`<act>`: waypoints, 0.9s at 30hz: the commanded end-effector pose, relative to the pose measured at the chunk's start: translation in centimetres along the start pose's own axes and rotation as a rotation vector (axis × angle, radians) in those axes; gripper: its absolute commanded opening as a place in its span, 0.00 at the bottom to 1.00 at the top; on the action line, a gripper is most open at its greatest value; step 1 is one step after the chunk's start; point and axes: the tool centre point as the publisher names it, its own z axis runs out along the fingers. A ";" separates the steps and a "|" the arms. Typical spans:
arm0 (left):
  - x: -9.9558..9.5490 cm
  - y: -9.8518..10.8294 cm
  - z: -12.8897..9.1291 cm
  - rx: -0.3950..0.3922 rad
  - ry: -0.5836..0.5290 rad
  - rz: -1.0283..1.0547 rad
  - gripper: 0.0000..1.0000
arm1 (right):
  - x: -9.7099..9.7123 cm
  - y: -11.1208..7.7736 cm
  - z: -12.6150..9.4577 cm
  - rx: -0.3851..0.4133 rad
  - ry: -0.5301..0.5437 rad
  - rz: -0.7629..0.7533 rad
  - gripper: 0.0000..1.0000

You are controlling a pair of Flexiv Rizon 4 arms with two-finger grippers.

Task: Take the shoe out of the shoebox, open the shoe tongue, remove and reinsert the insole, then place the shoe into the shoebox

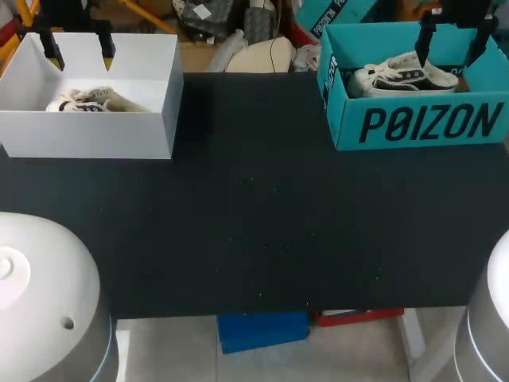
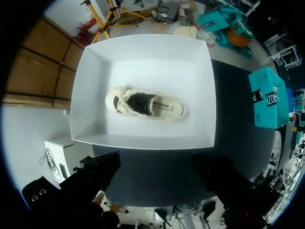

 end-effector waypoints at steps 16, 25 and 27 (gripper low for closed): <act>0.0 0.0 0.0 0.000 0.000 0.000 1.00 | 2.4 0.4 -1.4 -0.104 -0.060 -0.793 1.00; 0.0 0.0 0.0 0.000 0.000 0.000 1.00 | 1.9 2.5 -0.7 -0.092 -0.050 -1.107 1.00; 0.0 0.0 0.0 0.000 0.000 0.000 1.00 | 1.6 3.5 -0.3 -0.061 -0.045 -1.230 1.00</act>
